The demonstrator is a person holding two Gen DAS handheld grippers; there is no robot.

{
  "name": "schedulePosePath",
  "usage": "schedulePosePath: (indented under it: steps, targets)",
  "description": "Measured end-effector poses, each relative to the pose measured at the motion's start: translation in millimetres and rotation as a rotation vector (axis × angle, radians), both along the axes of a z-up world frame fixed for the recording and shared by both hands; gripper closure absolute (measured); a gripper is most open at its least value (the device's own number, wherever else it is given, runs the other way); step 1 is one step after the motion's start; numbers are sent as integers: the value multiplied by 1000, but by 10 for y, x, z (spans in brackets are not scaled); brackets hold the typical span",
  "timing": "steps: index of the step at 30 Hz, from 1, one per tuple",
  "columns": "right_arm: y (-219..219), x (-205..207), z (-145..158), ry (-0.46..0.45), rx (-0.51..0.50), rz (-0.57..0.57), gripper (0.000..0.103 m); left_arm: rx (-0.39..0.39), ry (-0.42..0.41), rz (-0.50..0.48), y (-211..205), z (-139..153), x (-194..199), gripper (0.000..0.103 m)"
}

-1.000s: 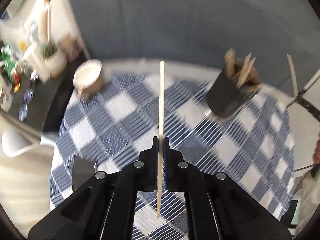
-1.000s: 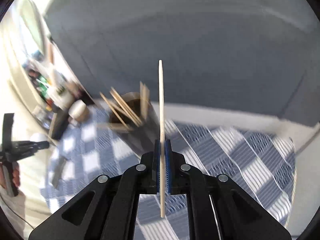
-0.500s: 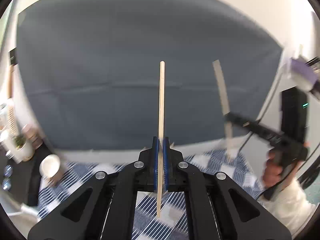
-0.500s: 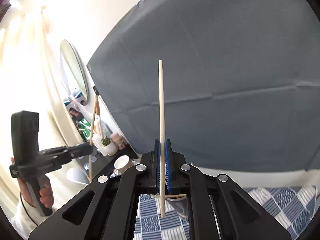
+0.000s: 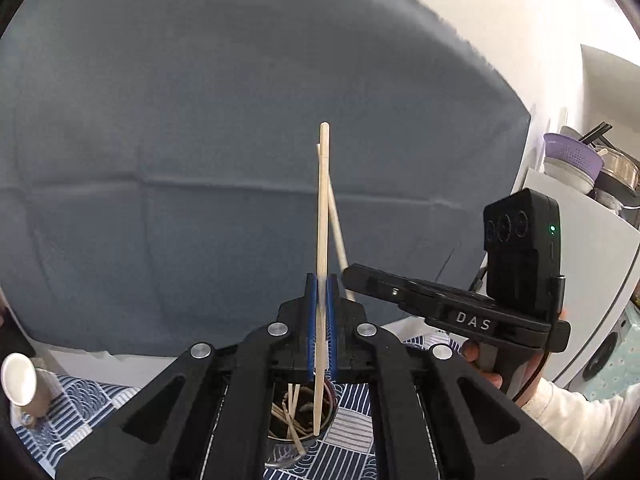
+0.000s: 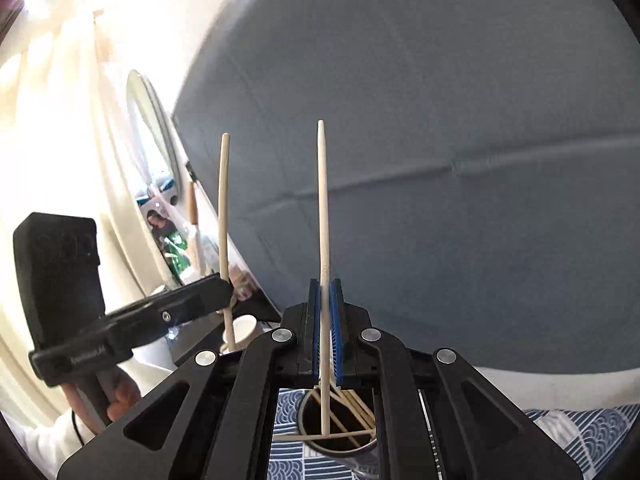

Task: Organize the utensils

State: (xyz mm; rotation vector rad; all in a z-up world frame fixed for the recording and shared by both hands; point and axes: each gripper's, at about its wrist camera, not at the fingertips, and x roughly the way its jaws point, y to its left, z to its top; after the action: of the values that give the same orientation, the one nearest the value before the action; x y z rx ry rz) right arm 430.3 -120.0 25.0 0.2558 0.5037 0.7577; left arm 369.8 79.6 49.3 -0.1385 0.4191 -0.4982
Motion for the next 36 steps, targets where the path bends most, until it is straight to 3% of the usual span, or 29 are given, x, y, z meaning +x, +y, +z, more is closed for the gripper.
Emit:
schedulePosePath:
  steps: [4,14,23,25,26,28,29,31,32,34,35,36]
  targets:
    - [86,153,-220,13,-27,12,98,-33,7,-37,-6,-284,174,98]
    - [216,311,-797,103,-96,31,98,-6,84,-36,19,-883,377,98]
    - [178,180,-1018,158,-140,39,94,-39,136,-25,58,-1027,205,98]
    - [166,152,-988,160,-145,38,93,-37,137,-15,90,-1020,164,87]
    - [162,143,-952,160,-148,32,87,-36,134,-1,115,-1003,137,75]
    - [170,97,-868,141,-169,-7,41,-49,130,16,124,-947,63,58]
    - [136,51,-829,128,-173,-25,35,-52,126,29,145,-917,36,45]
    - [85,-6,-760,125,-174,-48,13,-53,118,47,187,-863,-44,34]
    - [46,-38,-718,130,-171,-58,13,-41,117,59,206,-835,-93,23]
    - [-1,-105,-637,131,-175,-70,10,4,110,84,208,-786,-190,15]
    - [-22,-160,-599,132,-188,-85,9,30,105,104,208,-752,-261,4]
    - [-41,-229,-560,125,-202,-119,9,42,101,118,219,-729,-324,6]
